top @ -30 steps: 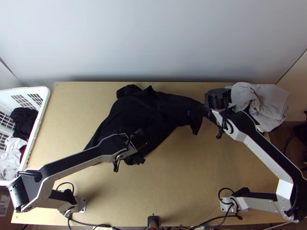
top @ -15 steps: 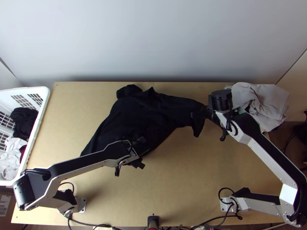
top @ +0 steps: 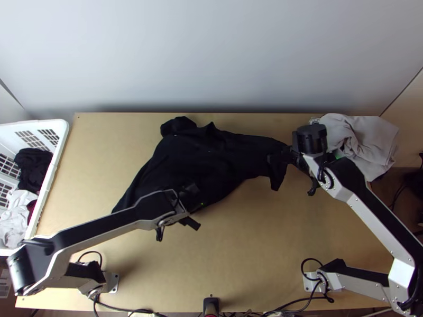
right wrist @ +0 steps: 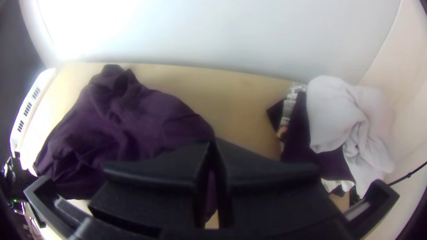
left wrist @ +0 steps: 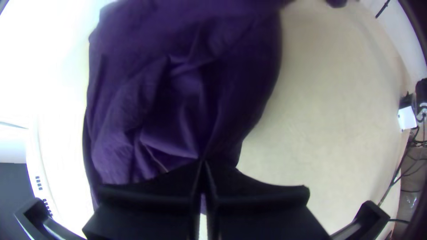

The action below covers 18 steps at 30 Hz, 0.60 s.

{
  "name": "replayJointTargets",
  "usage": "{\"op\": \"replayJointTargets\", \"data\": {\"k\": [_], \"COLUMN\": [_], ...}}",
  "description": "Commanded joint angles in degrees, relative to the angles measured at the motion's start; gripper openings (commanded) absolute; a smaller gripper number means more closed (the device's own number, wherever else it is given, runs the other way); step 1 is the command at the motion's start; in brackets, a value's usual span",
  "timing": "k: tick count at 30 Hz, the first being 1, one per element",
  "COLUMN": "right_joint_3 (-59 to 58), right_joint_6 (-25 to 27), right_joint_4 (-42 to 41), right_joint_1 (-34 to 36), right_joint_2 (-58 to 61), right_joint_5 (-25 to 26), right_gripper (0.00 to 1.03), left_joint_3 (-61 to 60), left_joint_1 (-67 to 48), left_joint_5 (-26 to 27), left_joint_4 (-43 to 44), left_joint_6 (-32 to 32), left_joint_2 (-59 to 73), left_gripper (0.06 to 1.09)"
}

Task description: Fold the t-shirt

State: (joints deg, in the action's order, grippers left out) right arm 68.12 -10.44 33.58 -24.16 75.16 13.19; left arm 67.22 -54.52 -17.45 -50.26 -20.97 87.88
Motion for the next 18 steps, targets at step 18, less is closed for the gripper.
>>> {"op": "replayJointTargets", "data": {"k": [18], "right_joint_3": [27.42], "right_joint_6": [4.11], "right_joint_4": [10.98], "right_joint_1": [6.76], "right_joint_2": [-2.38], "right_joint_5": [0.96], "right_gripper": [0.03], "left_joint_3": [43.78], "left_joint_1": [25.34], "left_joint_5": [-0.74], "left_joint_4": [-7.66], "left_joint_6": [13.59], "left_joint_2": [-12.38], "left_gripper": [0.1]}}
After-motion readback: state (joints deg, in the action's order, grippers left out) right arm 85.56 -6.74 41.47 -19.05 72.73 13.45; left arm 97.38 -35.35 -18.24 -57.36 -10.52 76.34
